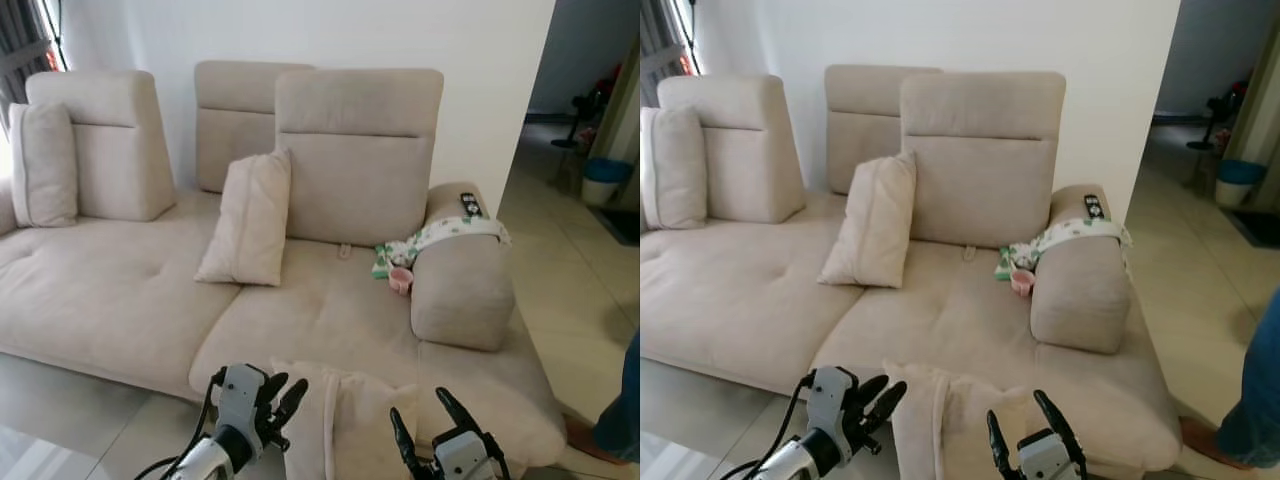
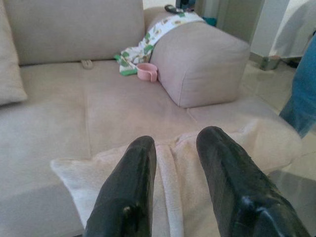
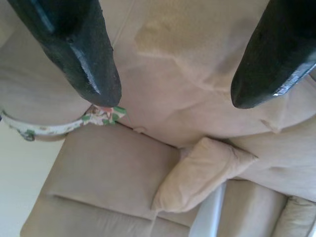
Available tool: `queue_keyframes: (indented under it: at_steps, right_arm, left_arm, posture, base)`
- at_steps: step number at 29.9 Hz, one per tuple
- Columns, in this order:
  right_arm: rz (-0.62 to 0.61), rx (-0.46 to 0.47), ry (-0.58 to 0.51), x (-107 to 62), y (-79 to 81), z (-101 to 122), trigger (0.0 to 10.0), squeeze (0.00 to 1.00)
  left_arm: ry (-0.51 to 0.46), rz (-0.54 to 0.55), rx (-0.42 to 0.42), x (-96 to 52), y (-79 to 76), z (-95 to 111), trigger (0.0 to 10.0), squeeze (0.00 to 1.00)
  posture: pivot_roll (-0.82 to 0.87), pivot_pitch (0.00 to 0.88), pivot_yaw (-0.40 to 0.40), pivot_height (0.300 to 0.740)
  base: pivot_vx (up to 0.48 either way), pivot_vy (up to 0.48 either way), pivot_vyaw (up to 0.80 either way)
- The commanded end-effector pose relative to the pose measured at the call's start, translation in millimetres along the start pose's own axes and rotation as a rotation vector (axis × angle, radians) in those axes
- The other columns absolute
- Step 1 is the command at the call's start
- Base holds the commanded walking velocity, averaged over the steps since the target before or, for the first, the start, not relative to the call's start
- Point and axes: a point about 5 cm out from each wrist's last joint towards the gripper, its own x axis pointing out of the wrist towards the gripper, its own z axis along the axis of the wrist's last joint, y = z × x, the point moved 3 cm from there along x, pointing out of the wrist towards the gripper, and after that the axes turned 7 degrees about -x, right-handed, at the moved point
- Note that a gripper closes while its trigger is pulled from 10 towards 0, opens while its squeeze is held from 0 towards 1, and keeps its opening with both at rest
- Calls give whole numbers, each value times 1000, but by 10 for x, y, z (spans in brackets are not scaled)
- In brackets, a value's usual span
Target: Move the pillow to the sofa from floor
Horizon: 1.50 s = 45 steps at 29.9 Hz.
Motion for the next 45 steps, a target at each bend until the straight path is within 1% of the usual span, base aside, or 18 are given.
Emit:
queue_keyframes:
  at_steps: [1,5,7,8,10,11,15,17,18,20,21,24,25,26,27,38,42,45]
  right_arm:
    - [18,13,5,-8,23,-14,10000,0]
    - [59,23,19,4,40,-39,10000,0]
    - [186,16,42,35,68,-99,10000,0]
    - [186,16,42,35,68,-99,10000,0]
    - [291,-23,58,59,34,-147,10000,0]
    - [291,-23,58,59,34,-147,10000,0]
    - [409,-150,73,56,-123,-193,10000,0]
    - [426,-172,80,48,-157,-207,10000,0]
    - [431,-184,90,44,-213,-220,10000,447]
    - [433,-189,96,39,-247,-225,10000,447]
    - [426,-208,99,40,-307,-227,10000,973]
    - [400,-284,113,58,-465,-249,10000,925]
    - [388,-321,119,73,-524,-264,10000,745]
    - [388,-321,119,73,-524,-264,10000,745]
    - [391,-351,125,95,-557,-281,10000,0]
    - [522,-436,75,398,-480,-250,10000,0]
    - [546,-386,106,521,-469,-306,10000,0]
    - [549,-375,115,528,-465,-322,10000,0]
  left_arm:
    - [5,9,25,5,15,-5,10000,0]
    - [-4,23,62,15,23,19,10000,0]
    - [-3,63,126,37,65,46,10000,0]
    - [-3,63,126,37,65,46,10000,0]
    - [-2,75,171,53,79,67,10000,0]
    - [-2,75,171,53,79,67,10000,0]
    - [-5,52,202,61,59,93,10000,0]
    - [-6,48,205,61,56,98,10000,0]
    - [-7,47,207,60,55,101,10000,0]
    - [-8,47,208,57,54,101,10000,0]
    - [-8,46,209,54,53,100,10000,0]
    - [-7,45,214,43,36,87,10000,0]
    - [-7,42,217,44,22,81,10000,0]
    - [-7,42,217,44,22,81,10000,0]
    - [-7,39,225,49,2,77,10000,0]
    - [7,42,282,65,-34,74,10000,0]
    - [18,63,292,49,3,68,10000,0]
    - [19,65,293,45,7,69,10000,0]
  posture:
    - [31,0,74,531]
    - [31,0,75,531]
    - [29,0,79,531]
    - [29,0,79,531]
    - [29,0,80,531]
    - [29,0,80,531]
    - [33,0,78,531]
    - [33,0,78,531]
    - [33,0,78,531]
    - [35,0,77,531]
    - [35,0,77,531]
    - [31,0,74,531]
    - [31,0,74,531]
    - [31,0,74,531]
    - [30,7,75,531]
    - [42,20,79,531]
    - [67,18,72,531]
    - [73,16,71,531]
  base:
    - [0,0,0]
    - [0,0,0]
    - [0,0,0]
    - [0,0,0]
    - [0,0,0]
    - [0,0,0]
    - [0,0,0]
    - [0,0,0]
    - [0,0,0]
    - [0,0,0]
    - [0,0,0]
    - [0,0,0]
    - [0,0,0]
    - [0,0,0]
    - [0,0,0]
    - [0,0,0]
    - [0,0,0]
    - [0,0,0]
